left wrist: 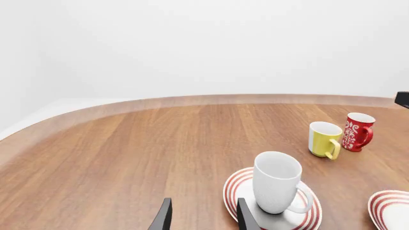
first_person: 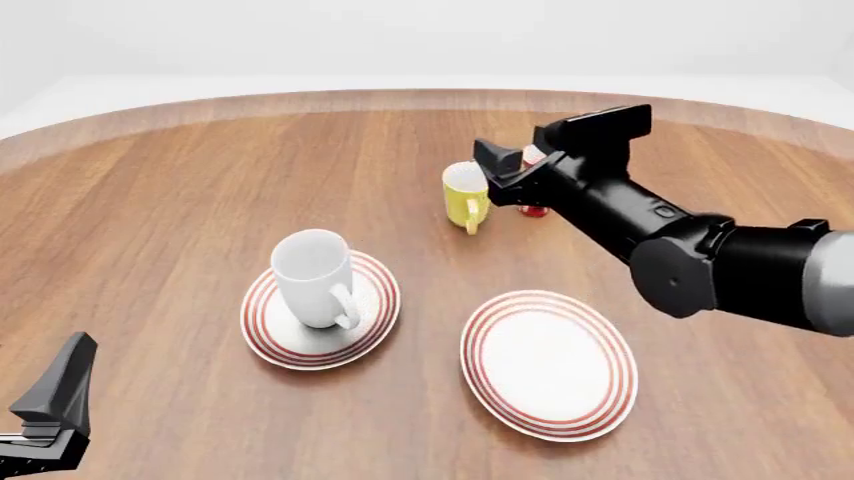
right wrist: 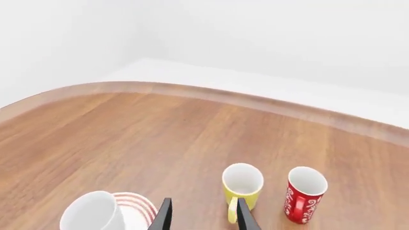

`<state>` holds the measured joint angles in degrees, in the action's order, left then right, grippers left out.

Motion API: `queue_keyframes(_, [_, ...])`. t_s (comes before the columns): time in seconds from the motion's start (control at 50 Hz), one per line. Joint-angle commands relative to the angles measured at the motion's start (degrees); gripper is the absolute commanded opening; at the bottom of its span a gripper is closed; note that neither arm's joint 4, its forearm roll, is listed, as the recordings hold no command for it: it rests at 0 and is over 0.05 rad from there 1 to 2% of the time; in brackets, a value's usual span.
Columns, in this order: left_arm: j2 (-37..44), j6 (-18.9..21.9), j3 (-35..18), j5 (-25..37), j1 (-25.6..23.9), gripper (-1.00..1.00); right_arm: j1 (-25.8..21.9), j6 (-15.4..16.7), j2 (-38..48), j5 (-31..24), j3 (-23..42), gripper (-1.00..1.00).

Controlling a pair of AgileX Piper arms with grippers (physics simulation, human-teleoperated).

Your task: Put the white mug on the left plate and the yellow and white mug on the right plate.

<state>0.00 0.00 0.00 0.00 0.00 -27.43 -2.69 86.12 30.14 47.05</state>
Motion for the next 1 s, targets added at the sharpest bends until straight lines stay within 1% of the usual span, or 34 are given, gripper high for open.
queue_keyframes(0.02, [0.0, 0.0, 0.0, 0.0, 0.0, 1.0, 2.6, -0.4, 1.9, -0.5, 1.5, 1.0])
queue_keyframes(0.32, [0.0, 0.0, 0.0, 0.0, 0.0, 1.0, 5.6, -1.5, 5.4, -1.6, 4.6, 1.0])
queue_keyframes(0.5, [0.0, 0.0, 0.0, 0.0, 0.0, 1.0, 5.8, -1.9, 7.5, -1.9, 6.1, 1.0])
queue_keyframes(1.0, [0.0, 0.0, 0.0, 0.0, 0.0, 1.0, 6.0, -4.5, 14.7, -4.5, 11.9, 1.0])
